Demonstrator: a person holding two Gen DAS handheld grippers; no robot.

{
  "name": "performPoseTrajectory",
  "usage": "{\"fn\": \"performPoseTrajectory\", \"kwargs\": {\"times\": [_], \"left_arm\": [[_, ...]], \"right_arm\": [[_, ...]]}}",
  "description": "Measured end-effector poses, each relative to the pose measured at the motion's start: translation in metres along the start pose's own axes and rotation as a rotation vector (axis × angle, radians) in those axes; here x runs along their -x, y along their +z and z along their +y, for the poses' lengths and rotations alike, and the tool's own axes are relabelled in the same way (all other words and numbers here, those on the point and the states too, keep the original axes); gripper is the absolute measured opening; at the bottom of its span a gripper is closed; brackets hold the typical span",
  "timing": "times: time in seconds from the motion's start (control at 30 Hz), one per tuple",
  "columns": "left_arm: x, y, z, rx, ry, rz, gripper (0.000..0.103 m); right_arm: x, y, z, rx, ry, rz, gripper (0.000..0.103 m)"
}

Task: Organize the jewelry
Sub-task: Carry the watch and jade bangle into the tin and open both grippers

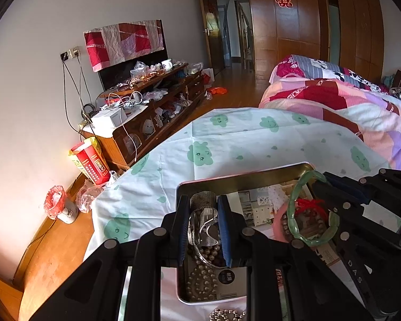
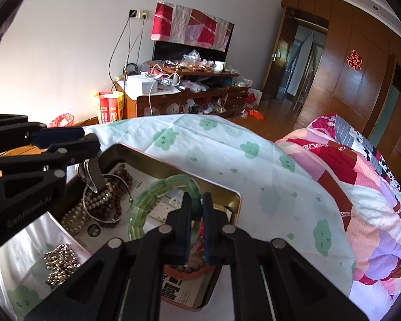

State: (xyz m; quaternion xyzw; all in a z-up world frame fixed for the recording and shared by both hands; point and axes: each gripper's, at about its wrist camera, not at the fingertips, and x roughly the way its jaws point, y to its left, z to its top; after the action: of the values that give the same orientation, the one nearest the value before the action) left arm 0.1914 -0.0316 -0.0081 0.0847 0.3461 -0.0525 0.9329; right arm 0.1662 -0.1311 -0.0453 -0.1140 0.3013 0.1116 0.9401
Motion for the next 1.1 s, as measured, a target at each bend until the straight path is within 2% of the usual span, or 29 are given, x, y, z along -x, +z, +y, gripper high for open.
{"fn": "performPoseTrajectory", "kwargs": {"times": [0.83,0.87,0.93,0.97,1.0,1.03,1.1], "left_arm": [[-0.012,-0.009,-0.011,-0.048,0.024,0.011,0.023],[-0.012,-0.009,-0.012,-0.051,0.026,0.013,0.028],[-0.011,-0.010,-0.013,-0.058,0.050,0.009,0.048],[-0.009,-0.010,-0.013,-0.059,0.069,-0.001,0.065],[-0.007,-0.011,-0.013,-0.057,0.093,-0.017,0.078],[-0.005,-0.011,-0.012,-0.056,0.097,-0.029,0.078],[-0.004,-0.011,-0.011,-0.059,0.090,-0.030,0.078]], "right_arm": [[-0.018,-0.006,-0.004,-0.016,-0.006,0.042,0.010],[-0.019,-0.006,-0.004,-0.018,0.001,0.044,0.012],[-0.020,-0.007,-0.003,-0.015,0.014,0.053,0.014],[-0.020,-0.008,-0.002,-0.010,0.011,0.054,0.014],[-0.020,-0.009,-0.001,-0.007,0.004,0.050,0.014],[-0.020,-0.010,0.000,-0.008,0.002,0.050,0.016],[-0.020,-0.011,-0.001,-0.018,0.001,0.050,0.032]]}}
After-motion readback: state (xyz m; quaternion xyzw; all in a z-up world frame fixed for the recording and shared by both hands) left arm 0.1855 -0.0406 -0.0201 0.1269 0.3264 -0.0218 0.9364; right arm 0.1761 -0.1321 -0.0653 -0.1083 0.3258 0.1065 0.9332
